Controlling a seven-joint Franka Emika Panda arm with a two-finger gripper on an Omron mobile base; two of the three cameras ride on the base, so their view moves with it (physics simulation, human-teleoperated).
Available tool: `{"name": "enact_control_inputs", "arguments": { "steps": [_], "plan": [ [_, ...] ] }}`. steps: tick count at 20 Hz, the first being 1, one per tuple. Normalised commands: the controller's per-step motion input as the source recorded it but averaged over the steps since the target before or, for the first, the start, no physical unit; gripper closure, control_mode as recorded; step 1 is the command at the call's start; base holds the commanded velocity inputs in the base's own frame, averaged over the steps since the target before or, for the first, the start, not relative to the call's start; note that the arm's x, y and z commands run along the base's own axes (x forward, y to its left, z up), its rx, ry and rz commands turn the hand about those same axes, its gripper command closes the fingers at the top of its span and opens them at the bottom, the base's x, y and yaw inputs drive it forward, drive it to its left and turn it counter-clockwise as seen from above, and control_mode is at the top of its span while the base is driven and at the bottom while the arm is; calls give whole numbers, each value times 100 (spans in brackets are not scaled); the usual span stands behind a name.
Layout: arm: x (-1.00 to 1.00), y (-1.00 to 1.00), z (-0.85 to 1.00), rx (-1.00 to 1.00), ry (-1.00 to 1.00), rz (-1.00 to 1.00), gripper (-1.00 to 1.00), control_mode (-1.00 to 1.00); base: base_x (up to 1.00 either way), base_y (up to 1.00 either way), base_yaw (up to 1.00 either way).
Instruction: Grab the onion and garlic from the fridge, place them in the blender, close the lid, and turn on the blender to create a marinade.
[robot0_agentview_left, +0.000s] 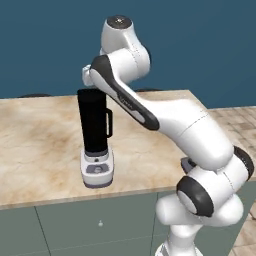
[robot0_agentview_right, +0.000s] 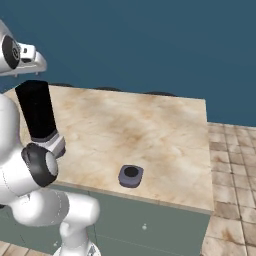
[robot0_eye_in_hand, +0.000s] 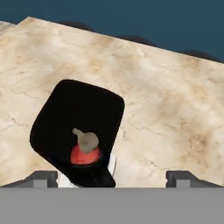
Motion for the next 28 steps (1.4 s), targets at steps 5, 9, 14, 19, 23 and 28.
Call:
{"name": "enact_control_inputs", "arguments": {
  "steps": [5,9,14,19,23,28],
  "plan": [
    [-74,-100,-18,4,0,0,-100,-100,0,0,0],
    [-72,-100,-15,9,0,0,-100,-100,0,0,0],
    [-84,-100,-28,10,2,-1,-100,-100,0,0,0],
    [-74,-100,-44,8,6,-2,-100,-100,0,0,0],
    [-27,-87,-61,0,20,-12,-100,-100,0,0,0],
    [-3,-76,-67,0,26,-21,-100,-100,0,0,0]
  ]
}}
